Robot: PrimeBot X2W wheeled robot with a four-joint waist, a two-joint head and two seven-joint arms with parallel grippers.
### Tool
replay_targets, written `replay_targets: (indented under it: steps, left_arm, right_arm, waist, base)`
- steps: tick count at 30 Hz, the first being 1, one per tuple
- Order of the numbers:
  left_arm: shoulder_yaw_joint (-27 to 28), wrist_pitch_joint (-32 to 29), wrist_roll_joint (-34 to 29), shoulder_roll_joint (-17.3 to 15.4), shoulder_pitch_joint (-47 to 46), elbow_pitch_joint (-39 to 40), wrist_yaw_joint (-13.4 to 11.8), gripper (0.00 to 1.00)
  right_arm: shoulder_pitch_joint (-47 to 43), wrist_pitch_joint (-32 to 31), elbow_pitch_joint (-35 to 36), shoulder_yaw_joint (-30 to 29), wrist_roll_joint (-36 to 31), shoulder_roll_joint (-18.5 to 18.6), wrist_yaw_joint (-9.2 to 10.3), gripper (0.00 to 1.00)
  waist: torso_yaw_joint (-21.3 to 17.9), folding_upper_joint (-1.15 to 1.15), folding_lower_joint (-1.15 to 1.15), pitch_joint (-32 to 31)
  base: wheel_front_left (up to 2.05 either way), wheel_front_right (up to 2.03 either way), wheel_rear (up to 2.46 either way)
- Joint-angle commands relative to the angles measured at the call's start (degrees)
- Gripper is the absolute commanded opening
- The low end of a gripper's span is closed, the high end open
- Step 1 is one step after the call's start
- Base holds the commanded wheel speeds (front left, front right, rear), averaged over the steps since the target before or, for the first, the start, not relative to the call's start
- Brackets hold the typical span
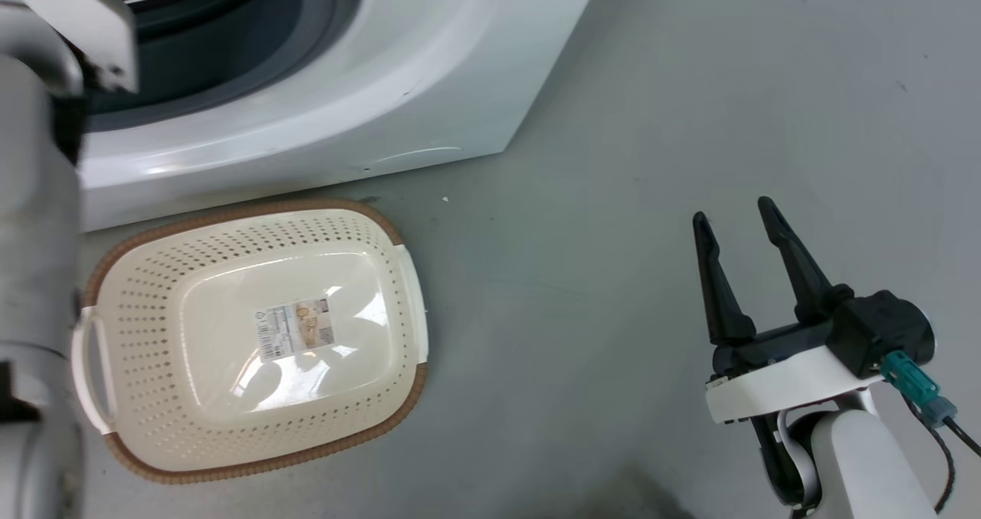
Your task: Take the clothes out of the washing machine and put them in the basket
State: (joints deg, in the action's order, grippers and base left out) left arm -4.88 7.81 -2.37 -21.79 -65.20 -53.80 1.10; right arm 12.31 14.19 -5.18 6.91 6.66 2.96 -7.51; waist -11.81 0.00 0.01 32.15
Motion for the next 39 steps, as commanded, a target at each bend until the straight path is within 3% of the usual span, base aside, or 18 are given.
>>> replay_targets:
  steps: [1,14,27,28,30,35,39]
  left_arm:
    - [0.0,-1.2,-0.4,-1.5,-2.2,-0.8,0.4,1.00]
    - [-5.5,-19.9,-4.4,-9.3,-16.1,-8.7,4.9,1.00]
    - [-10.1,-37.5,-5.9,-13.4,-20.7,-12.9,6.2,1.00]
    - [-10.2,-38.7,-5.7,-13.4,-20.4,-13.1,6.2,0.54]
    - [-10.3,-39.8,-5.5,-13.6,-20.0,-12.6,6.1,0.00]
    - [-10.0,-40.9,-4.6,-14.2,-18.6,-10.4,4.8,0.00]
    - [-9.4,-36.6,-3.6,-14.0,-16.8,-6.3,2.8,0.00]
  right_arm:
    - [1.2,0.6,-0.2,0.5,0.3,-0.2,0.04,1.00]
    - [2.5,1.0,-1.5,3.5,3.7,-0.2,0.04,1.00]
    - [4.0,1.0,-0.9,4.7,6.1,-0.1,0.04,1.00]
    - [4.2,1.0,-0.9,4.9,6.2,-0.1,0.04,1.00]
    - [4.5,1.0,-0.8,5.1,6.6,-0.2,0.04,1.00]
    - [4.6,1.0,-0.9,4.7,6.8,-0.2,0.04,1.00]
    - [4.8,1.0,-1.3,4.2,6.4,-0.1,0.04,1.00]
  waist:
    - [-1.1,0.00,-0.01,0.8]
    - [-6.3,0.00,-0.01,5.0]
    - [-8.5,0.00,-0.01,9.6]
    - [-8.6,0.00,-0.01,9.7]
    - [-8.7,0.00,-0.01,9.9]
    - [-8.5,0.00,-0.01,9.6]
    - [-8.0,0.00,-0.01,8.6]
  base:
    - [0.00,0.00,0.00]
    - [0.00,0.00,0.00]
    - [0.00,0.00,0.00]
    - [0.00,0.00,0.00]
    - [0.00,0.00,0.00]
    - [0.00,0.00,0.00]
    - [0.00,0.00,0.00]
